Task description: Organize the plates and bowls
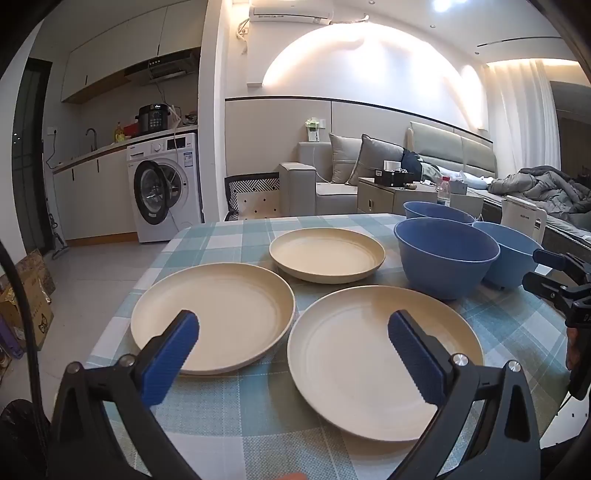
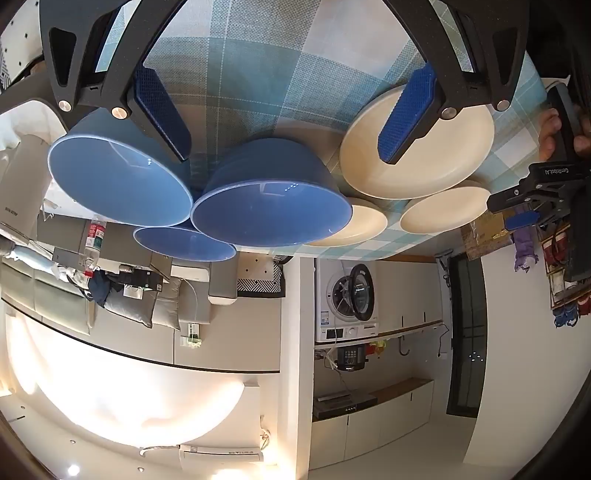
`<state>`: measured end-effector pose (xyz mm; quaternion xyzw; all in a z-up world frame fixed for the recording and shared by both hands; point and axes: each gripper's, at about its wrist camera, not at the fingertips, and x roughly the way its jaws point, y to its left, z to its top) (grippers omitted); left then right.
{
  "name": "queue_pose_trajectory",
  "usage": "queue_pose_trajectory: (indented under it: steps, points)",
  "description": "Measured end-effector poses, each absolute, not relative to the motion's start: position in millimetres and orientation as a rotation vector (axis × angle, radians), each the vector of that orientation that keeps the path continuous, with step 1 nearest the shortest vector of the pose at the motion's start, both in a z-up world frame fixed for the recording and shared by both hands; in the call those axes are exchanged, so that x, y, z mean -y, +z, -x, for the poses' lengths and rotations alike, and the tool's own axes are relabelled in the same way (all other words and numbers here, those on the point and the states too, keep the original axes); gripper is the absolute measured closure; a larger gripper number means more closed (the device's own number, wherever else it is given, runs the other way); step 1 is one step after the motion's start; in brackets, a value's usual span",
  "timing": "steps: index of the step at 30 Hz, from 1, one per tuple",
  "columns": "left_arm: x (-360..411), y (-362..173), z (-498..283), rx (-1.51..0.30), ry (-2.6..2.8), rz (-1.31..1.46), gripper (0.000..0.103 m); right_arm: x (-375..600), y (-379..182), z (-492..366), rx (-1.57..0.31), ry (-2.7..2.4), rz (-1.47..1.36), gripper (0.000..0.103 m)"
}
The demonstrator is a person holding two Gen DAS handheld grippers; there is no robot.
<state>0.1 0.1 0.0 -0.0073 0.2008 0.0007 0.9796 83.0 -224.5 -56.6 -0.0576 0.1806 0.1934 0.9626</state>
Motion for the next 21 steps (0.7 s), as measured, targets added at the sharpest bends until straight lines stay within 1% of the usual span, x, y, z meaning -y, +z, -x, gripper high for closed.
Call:
queue_pose_trajectory:
  steps: [21]
  points:
    - [-3.4,-0.5,0.4,-0.402,0.012,0.035,0.0,227.4,-57.4,-82.7,-0.357,0.4,0.129,0.0]
